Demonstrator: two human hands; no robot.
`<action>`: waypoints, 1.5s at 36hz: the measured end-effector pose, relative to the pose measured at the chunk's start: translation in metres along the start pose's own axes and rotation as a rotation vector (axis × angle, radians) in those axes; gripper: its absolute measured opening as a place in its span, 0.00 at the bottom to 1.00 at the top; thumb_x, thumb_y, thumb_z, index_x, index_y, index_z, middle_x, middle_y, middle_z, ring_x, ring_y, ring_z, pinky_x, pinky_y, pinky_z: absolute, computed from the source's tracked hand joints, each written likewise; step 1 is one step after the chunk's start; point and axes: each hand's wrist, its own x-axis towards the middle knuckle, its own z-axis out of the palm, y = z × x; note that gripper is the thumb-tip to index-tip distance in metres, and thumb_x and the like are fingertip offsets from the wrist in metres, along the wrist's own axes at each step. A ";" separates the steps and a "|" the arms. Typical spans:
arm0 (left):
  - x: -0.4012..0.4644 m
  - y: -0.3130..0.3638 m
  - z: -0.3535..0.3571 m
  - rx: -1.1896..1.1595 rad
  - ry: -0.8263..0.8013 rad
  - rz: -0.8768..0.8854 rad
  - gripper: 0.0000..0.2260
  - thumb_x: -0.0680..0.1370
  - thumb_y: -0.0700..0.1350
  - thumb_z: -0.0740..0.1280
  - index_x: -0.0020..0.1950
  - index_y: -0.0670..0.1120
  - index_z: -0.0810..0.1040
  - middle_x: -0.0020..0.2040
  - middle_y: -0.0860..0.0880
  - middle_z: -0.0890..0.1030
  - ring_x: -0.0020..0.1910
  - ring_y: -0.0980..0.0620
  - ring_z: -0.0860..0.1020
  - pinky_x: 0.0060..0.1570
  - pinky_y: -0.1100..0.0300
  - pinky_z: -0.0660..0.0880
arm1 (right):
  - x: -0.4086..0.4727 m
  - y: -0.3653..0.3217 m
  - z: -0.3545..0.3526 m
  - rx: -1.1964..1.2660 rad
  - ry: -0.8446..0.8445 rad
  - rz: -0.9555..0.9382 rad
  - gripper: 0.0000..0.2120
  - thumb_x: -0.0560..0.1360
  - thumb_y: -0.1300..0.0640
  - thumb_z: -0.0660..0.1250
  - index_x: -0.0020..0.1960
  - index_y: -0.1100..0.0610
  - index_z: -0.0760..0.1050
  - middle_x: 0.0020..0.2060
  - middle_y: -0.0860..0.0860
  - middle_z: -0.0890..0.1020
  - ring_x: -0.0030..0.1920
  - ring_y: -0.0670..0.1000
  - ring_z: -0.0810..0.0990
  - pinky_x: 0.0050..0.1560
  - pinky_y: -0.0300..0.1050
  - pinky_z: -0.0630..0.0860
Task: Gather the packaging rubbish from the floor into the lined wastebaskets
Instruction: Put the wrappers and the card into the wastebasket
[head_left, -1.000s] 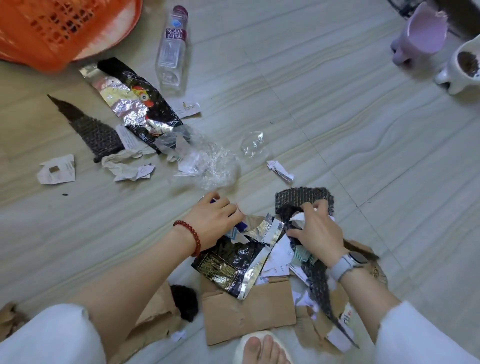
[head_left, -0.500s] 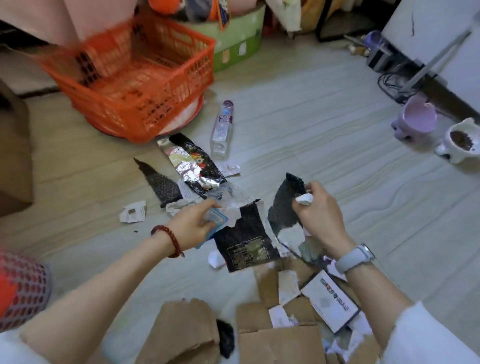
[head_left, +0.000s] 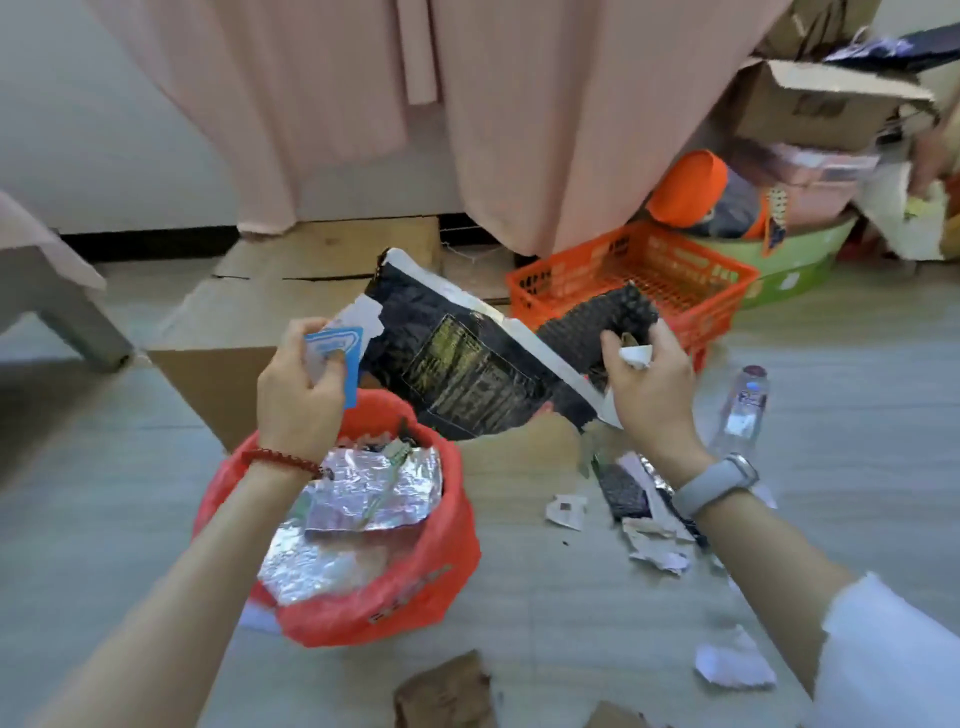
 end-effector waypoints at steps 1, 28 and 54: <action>0.001 -0.008 -0.012 0.011 0.038 0.001 0.08 0.77 0.35 0.62 0.56 0.39 0.73 0.44 0.47 0.75 0.41 0.49 0.72 0.38 0.63 0.65 | -0.001 -0.007 0.013 0.029 -0.028 0.000 0.16 0.76 0.58 0.64 0.34 0.52 0.61 0.27 0.47 0.65 0.27 0.42 0.66 0.30 0.36 0.61; -0.039 -0.130 -0.022 0.599 -0.738 -0.139 0.20 0.77 0.48 0.58 0.70 0.58 0.64 0.63 0.49 0.74 0.62 0.47 0.68 0.61 0.50 0.62 | -0.032 -0.044 0.095 0.166 -0.201 0.132 0.11 0.74 0.60 0.64 0.36 0.53 0.65 0.31 0.47 0.69 0.31 0.44 0.67 0.32 0.36 0.66; -0.045 -0.190 -0.060 0.095 -0.237 -0.303 0.22 0.74 0.48 0.55 0.66 0.44 0.72 0.65 0.43 0.71 0.66 0.48 0.67 0.64 0.67 0.57 | -0.097 -0.005 0.192 -0.697 -1.039 -0.833 0.35 0.69 0.29 0.53 0.73 0.35 0.47 0.76 0.52 0.45 0.74 0.65 0.45 0.63 0.76 0.50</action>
